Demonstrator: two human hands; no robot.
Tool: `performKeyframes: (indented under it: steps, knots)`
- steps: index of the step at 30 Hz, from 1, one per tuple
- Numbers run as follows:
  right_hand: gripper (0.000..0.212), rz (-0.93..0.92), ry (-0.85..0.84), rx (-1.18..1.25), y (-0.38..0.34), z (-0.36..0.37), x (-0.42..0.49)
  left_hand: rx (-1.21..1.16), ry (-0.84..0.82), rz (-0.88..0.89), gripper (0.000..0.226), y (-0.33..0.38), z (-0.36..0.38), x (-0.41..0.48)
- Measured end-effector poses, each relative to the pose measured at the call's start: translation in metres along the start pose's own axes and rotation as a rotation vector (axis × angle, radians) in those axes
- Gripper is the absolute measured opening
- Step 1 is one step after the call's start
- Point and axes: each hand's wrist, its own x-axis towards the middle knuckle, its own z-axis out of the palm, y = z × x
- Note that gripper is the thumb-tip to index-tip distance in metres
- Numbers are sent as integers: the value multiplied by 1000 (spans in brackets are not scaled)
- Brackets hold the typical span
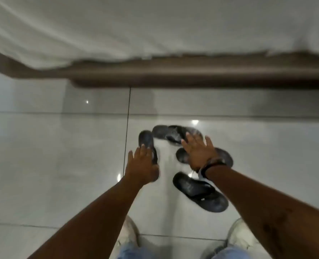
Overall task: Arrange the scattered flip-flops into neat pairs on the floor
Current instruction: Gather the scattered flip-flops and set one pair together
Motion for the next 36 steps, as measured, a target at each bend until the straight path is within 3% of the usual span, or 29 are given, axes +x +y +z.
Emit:
performKeyframes:
  steps: [7,14,26,36]
  knots:
    - [57,-1,-31,-210,12,116,143,48,105,-68,53,-13,145,112]
    - [25,5,191,-352,-10,118,165,-5,262,-147,15,-12,157,143]
    - [25,122,176,72,-92,62,183,-46,299,-170,13,-85,100,145]
    - [26,328,103,572,-177,92,196,19,221,-111,4,-116,118,144]
